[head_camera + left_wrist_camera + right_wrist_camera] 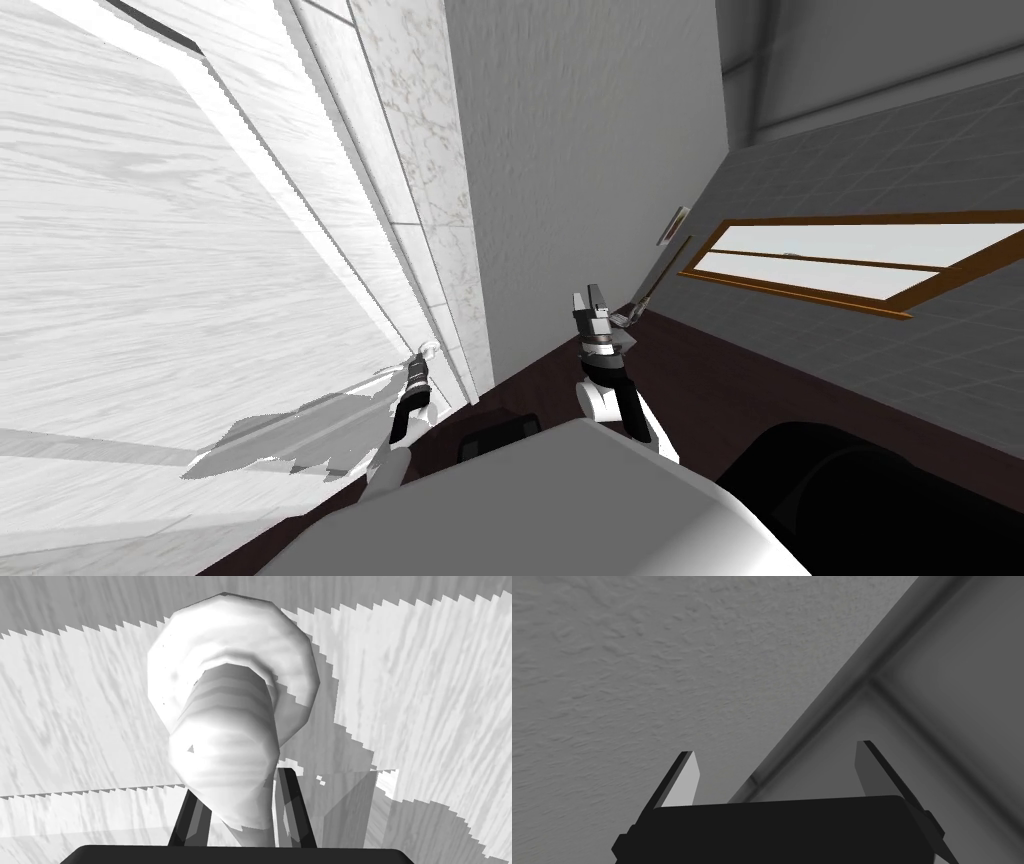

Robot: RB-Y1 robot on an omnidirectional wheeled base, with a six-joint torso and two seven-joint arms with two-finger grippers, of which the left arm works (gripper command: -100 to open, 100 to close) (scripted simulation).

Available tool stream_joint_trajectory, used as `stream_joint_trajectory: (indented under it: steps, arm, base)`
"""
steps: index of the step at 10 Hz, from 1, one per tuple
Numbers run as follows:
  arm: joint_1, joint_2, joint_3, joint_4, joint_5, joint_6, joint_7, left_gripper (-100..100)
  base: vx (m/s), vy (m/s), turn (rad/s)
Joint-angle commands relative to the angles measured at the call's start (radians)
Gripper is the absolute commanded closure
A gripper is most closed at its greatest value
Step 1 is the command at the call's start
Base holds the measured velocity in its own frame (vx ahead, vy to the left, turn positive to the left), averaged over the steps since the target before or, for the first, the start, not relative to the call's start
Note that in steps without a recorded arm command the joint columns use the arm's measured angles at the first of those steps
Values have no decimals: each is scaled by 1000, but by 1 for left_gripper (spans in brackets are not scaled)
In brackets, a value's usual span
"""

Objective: Push the door open

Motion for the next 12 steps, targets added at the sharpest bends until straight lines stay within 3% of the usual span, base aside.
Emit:
stream_joint_trajectory:
  steps: [1,12]
  arm:
    - [-16,6,33,17,15,-28,-18,100]
    - [-83,21,176,92,77,-151,-96,100]
  base:
    - [10,55,-213]
    - [33,75,-134]
